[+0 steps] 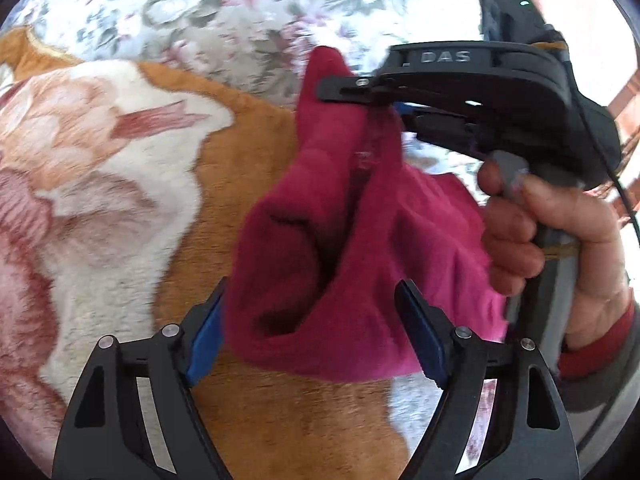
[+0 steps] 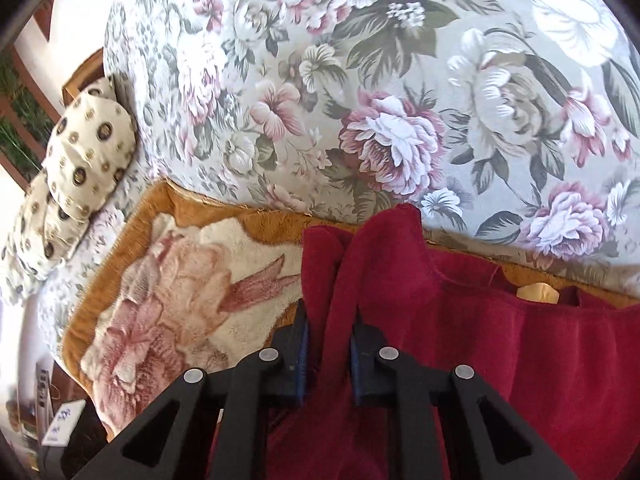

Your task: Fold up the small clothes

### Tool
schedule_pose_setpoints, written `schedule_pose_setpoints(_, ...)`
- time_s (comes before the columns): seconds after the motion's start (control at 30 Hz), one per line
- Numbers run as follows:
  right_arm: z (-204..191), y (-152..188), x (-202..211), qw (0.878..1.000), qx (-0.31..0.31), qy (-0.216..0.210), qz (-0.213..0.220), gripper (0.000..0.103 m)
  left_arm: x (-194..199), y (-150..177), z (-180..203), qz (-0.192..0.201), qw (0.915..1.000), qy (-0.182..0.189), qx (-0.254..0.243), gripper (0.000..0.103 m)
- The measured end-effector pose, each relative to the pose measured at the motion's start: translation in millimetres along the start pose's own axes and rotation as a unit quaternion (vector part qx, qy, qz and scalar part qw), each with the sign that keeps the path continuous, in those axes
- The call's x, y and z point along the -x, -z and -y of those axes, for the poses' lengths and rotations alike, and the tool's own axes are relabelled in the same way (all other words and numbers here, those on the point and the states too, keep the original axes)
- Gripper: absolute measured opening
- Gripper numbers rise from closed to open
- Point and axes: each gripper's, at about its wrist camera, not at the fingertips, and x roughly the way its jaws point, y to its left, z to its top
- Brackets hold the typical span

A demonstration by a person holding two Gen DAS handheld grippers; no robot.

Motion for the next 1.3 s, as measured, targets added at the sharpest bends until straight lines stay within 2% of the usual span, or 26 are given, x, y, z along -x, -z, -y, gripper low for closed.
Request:
schedule_pose_setpoints(0.1, 6.2, 5.8, 13.9, 1.000, -0.009, -0.013, 0.016, 0.014, 5.1, -2.0, 7.9, 0.010, 0.9995, 0.030, 0.006, 0.055)
schedule_pose_setpoints(0.13, 7.7, 6.2, 19.6, 1.000, -0.012, -0.016, 0.023, 0.014, 7.1, -2.8, 11.0, 0.011, 0.9992, 0.037, 0.009, 0.042)
schedule_pose_setpoints(0.17, 8.8, 4.5, 25.8, 0.999, -0.014, -0.021, 0.031, 0.014, 10.9, -3.7, 16.7, 0.014, 0.9987, 0.047, 0.013, 0.035)
schedule_pose_setpoints(0.33, 26.5, 2.7, 85.8, 0.997, -0.011, -0.024, 0.072, 0.013, 26.2, -6.6, 71.6, 0.031, 0.9967, 0.063, -0.041, 0.031)
schedule_pose_setpoints(0.43, 43.0, 6.3, 123.9, 0.995, -0.008, -0.009, 0.094, 0.013, 24.7, -7.6, 111.5, 0.027, 0.9938, 0.085, -0.065, 0.031)
schedule_pose_setpoints(0.57, 85.9, 19.1, 174.7, 0.992, -0.020, 0.024, 0.118, 0.012, 6.3, -4.6, 171.1, 0.010, 0.9875, 0.105, -0.117, 0.031)
schedule_pose_setpoints(0.67, 124.3, 33.2, 191.2, 0.991, -0.042, 0.050, 0.119, 0.012, -16.9, -0.4, 199.6, -0.011, 0.9844, 0.105, -0.141, 0.031)
schedule_pose_setpoints(0.83, 188.0, 62.0, 187.6, 0.987, -0.082, 0.101, 0.095, 0.012, -75.0, 15.8, 233.5, -0.059, 0.9794, 0.095, -0.168, 0.031)
schedule_pose_setpoints(0.97, 228.1, 85.3, 158.0, 0.983, -0.115, 0.135, 0.055, 0.013, -104.1, 28.7, 240.7, -0.090, 0.9776, 0.081, -0.172, 0.031)
schedule_pose_setpoints(1.03, 241.1, 91.9, 155.1, 0.981, -0.138, 0.123, 0.056, 0.015, -100.4, 26.3, 240.9, -0.089, 0.9774, 0.084, -0.173, 0.038)
schedule_pose_setpoints(1.07, 245.6, 93.5, 162.0, 0.980, -0.153, 0.112, 0.065, 0.022, -94.7, 25.4, 240.9, -0.092, 0.9764, 0.087, -0.175, 0.047)
schedule_pose_setpoints(1.1, 246.8, 94.1, 169.0, 0.978, -0.160, 0.111, 0.070, 0.031, -88.4, 25.4, 240.8, -0.096, 0.9755, 0.087, -0.178, 0.053)
schedule_pose_setpoints(1.13, 246.1, 94.7, 176.9, 0.977, -0.162, 0.119, 0.076, 0.032, -79.5, 24.0, 240.0, -0.098, 0.9747, 0.087, -0.182, 0.063)
schedule_pose_setpoints(1.17, 243.5, 95.3, 188.5, 0.975, -0.160, 0.128, 0.084, 0.032, -69.8, 24.1, 237.9, -0.095, 0.9738, 0.090, -0.186, 0.069)
schedule_pose_setpoints(1.23, 233.9, 99.4, 211.3, 0.976, -0.151, 0.126, 0.098, 0.032, -46.1, 28.3, 233.9, -0.072, 0.9727, 0.088, -0.202, 0.069)
schedule_pose_setpoints(1.3, 220.8, 106.5, 225.8, 0.979, -0.142, 0.103, 0.103, 0.032, -30.0, 25.6, 227.9, -0.049, 0.9733, 0.062, -0.215, 0.069)
